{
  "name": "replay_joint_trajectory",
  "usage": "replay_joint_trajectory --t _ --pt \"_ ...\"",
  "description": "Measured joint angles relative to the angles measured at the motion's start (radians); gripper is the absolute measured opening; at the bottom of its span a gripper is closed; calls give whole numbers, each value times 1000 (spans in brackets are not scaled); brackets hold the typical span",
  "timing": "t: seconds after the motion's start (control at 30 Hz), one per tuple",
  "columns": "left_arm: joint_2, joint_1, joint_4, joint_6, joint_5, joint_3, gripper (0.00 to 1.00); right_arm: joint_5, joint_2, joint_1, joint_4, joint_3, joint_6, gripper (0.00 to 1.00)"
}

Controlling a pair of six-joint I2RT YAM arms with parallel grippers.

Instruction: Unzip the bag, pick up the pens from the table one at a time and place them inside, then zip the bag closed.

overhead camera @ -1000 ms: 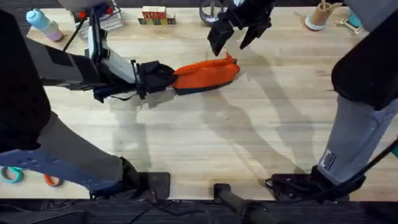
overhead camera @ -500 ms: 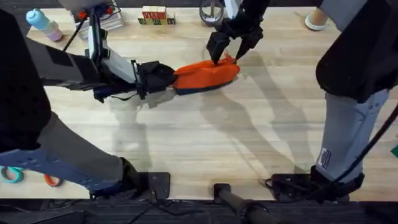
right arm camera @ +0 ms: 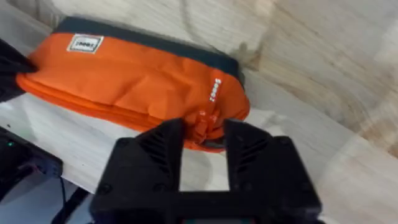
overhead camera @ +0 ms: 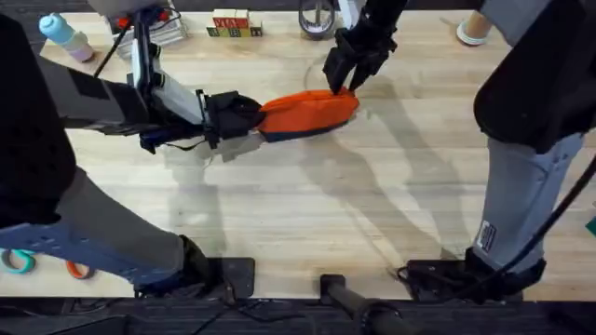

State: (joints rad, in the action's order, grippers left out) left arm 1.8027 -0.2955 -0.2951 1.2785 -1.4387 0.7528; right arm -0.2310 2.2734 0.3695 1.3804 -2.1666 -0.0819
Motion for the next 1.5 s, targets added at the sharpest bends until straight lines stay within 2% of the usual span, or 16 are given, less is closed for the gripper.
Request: replay_joint_trajectory --t 0.23,0.37,0.93,1.5 --pt "0 0 0 0 0 0 42 -2 0 0 5 0 -1 115" --pt "0 0 0 0 0 0 42 -2 0 0 5 0 -2 37" --pt "0 0 0 -2 -1 0 42 23 0 -15 16 0 -16 34" --pt "0 0 0 -3 -1 0 42 97 0 -172 26 0 7 33"
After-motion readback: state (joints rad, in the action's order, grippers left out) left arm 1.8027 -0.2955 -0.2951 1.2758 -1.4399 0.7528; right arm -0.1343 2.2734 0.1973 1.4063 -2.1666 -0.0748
